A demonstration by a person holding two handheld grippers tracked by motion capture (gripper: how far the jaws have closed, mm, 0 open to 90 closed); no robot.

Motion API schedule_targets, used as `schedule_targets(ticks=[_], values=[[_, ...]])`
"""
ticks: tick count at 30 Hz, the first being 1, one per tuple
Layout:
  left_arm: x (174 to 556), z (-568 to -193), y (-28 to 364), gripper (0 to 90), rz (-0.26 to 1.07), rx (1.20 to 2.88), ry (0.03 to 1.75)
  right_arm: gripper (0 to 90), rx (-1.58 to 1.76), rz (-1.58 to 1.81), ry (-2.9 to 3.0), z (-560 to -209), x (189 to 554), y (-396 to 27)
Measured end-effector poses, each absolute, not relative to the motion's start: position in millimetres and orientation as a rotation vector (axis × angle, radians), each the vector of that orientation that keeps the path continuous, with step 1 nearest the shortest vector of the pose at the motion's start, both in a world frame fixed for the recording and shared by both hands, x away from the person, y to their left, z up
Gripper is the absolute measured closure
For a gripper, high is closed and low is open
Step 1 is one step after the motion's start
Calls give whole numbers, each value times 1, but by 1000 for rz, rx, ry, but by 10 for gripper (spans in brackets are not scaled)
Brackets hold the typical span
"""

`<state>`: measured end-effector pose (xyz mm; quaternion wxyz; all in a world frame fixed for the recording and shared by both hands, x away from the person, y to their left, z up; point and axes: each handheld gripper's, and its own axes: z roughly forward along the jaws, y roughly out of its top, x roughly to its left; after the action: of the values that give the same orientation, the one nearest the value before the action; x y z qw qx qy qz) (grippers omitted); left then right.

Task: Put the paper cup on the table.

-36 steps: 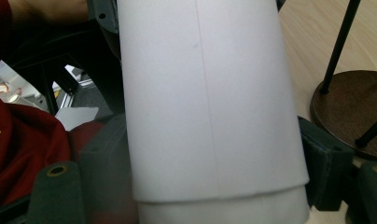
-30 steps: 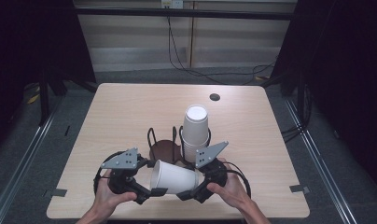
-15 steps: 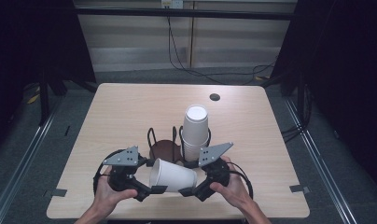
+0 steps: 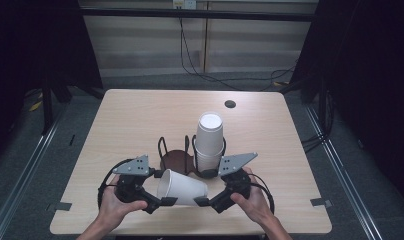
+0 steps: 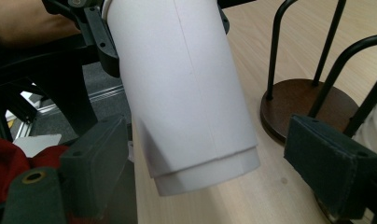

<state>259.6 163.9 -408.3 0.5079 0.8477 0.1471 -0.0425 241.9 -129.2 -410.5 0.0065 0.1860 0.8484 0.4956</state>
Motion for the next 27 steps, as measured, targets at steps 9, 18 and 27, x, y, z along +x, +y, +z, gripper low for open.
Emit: schedule_targets(ticks=[9,18,27], values=[[257,-406,172,146,-56,2093,405,139,627,1550,2602,-407,241,-138],[264,-400,195,143,-15,2143,472,139,642,1525,2597,-409,240,-142],[270,-387,220,144,70,2172,554,139,655,1517,2590,-410,241,-144]])
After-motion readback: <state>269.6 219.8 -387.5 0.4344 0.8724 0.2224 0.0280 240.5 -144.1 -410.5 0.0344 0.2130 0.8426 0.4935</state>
